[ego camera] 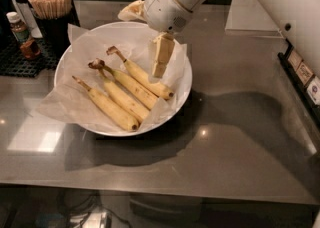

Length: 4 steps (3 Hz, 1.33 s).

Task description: Pick banana from white bowl

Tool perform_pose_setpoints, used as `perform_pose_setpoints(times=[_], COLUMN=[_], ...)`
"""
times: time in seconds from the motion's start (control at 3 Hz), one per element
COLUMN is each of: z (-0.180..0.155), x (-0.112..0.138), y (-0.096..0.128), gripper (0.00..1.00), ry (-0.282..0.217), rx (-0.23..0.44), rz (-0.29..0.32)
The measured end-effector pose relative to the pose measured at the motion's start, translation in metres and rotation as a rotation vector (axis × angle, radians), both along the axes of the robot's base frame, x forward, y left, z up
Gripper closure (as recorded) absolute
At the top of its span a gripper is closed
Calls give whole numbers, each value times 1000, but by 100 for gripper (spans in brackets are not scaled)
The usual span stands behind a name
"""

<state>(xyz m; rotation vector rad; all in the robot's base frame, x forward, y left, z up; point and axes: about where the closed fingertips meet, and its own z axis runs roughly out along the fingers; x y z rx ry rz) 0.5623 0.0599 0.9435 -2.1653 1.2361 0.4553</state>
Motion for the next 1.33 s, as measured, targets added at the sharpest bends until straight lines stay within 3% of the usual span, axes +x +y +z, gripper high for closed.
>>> perform_pose_setpoints(times=[0.33, 0.67, 1.33], z=[-3, -8, -17], x=[-1, 5, 31], y=[-1, 8, 30], gripper=[19, 27, 26], ry=[7, 11, 20], rx=[-2, -32, -65], rz=[0, 39, 118])
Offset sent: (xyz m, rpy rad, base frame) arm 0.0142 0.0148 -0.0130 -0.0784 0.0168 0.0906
